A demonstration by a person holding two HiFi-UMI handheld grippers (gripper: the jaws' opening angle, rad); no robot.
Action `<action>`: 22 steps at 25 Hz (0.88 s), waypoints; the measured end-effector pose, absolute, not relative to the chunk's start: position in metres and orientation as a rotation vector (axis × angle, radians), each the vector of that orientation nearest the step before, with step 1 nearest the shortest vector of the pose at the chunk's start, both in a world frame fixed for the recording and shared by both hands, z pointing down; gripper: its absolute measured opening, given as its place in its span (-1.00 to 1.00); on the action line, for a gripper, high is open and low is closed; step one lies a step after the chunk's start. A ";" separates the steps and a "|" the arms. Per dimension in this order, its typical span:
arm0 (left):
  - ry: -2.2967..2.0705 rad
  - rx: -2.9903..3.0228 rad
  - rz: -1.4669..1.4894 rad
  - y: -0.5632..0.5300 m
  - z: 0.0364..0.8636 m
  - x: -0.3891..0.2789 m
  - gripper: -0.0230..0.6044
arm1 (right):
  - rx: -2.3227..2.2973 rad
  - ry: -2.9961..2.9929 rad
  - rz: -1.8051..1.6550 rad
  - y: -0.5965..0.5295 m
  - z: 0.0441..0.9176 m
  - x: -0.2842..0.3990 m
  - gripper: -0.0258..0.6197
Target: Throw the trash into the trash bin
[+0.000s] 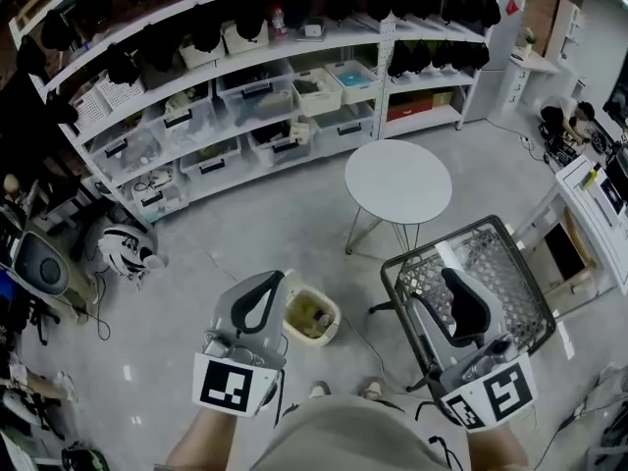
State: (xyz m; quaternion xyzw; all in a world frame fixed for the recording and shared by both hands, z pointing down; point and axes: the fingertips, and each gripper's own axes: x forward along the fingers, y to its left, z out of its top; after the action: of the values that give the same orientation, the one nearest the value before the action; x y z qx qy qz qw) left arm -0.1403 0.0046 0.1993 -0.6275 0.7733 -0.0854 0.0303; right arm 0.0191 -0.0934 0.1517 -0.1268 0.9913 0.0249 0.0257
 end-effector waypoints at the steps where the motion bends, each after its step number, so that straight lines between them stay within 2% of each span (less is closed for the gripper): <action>1: 2.384 -1.938 -0.267 0.003 0.201 -0.139 -0.92 | -0.401 3.060 0.078 -0.096 0.152 0.021 -0.27; 14: 2.199 -2.169 -0.295 -0.098 0.229 -0.091 -0.92 | -0.880 3.064 0.005 -0.199 0.193 0.091 -0.21; 22: 1.994 -2.380 -0.388 -0.175 0.293 -0.028 -0.92 | -1.174 3.148 -0.178 -0.261 0.302 0.157 -0.13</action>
State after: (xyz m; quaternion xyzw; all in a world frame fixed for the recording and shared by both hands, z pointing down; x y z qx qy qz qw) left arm -0.0277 -0.1745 0.2933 -0.7606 0.6373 -0.1241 0.0063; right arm 0.1567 -0.2607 0.3024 -0.3469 0.9298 -0.0525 -0.1112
